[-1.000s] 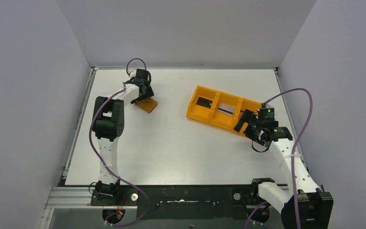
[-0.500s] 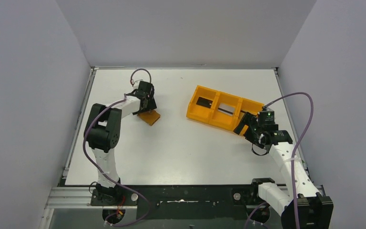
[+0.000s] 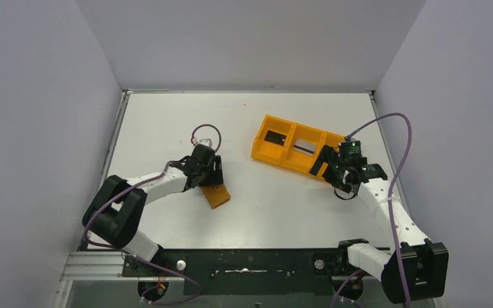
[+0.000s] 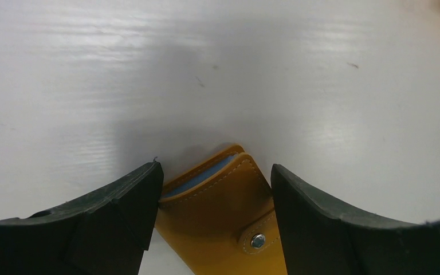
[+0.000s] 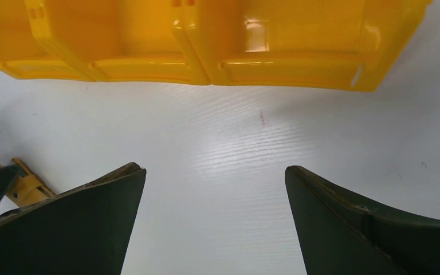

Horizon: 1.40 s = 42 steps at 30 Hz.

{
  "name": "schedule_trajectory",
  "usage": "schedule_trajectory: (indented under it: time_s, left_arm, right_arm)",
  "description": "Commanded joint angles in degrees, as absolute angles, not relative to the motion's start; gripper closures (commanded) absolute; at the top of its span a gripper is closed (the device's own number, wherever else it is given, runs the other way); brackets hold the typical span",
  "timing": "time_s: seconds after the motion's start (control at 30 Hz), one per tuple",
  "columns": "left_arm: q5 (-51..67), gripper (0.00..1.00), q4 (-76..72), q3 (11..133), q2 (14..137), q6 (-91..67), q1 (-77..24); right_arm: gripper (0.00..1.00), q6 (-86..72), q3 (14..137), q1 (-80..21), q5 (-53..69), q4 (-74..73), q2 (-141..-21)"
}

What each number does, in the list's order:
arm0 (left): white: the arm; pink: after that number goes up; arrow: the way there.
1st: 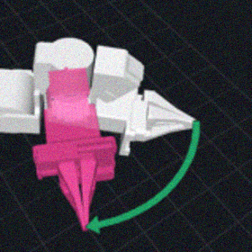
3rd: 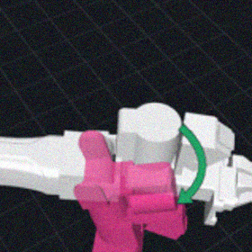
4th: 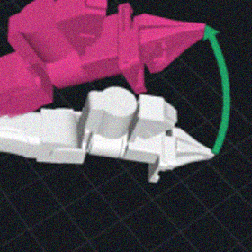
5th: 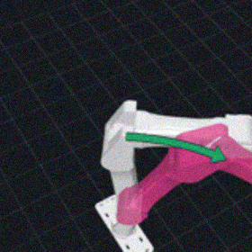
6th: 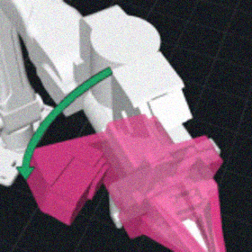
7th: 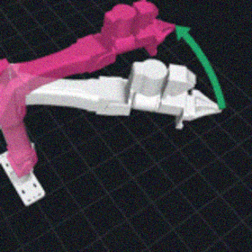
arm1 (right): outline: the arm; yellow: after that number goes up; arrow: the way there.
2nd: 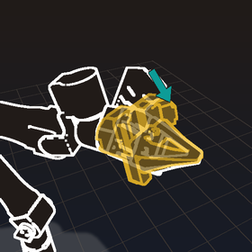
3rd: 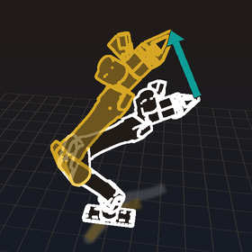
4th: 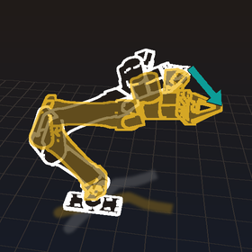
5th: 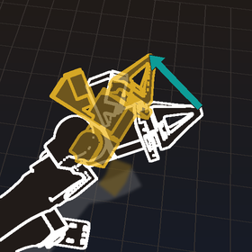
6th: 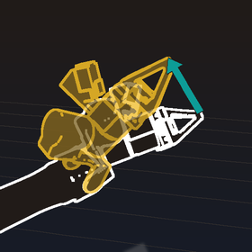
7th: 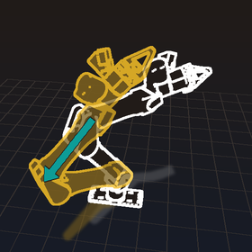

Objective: Take the credit cards out of the card holder

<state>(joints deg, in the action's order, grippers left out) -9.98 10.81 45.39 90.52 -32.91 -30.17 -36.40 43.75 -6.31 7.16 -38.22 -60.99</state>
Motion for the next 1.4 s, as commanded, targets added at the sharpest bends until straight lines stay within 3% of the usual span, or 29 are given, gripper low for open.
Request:
schedule_trajectory:
  time_s: [0.0,0.3,0.73,1.37]
  left_arm:
    - [-0.2,0.33,8.7,40.0,87.6,-35.9,-34.4]
    - [2.7,0.35,5.8,37.9,82.2,-38.8,-41.8]
    - [-7.9,0.17,13.7,38.0,66.6,-40.7,-41.8]
    - [-10.1,0.15,17.3,31.8,55.4,-45.1,-39.2]
  right_arm:
    - [0.02,-36.8,50.4,-10.9,2.3,-35.2,-63.9]
    - [0.00,-38.4,60.7,-21.7,-6.8,-35.1,-75.4]
    - [0.04,-40.2,70.2,-25.6,-10.4,-31.4,-92.1]
    - [0.00,-40.8,80.7,-29.7,-13.9,-34.2,-108.4]
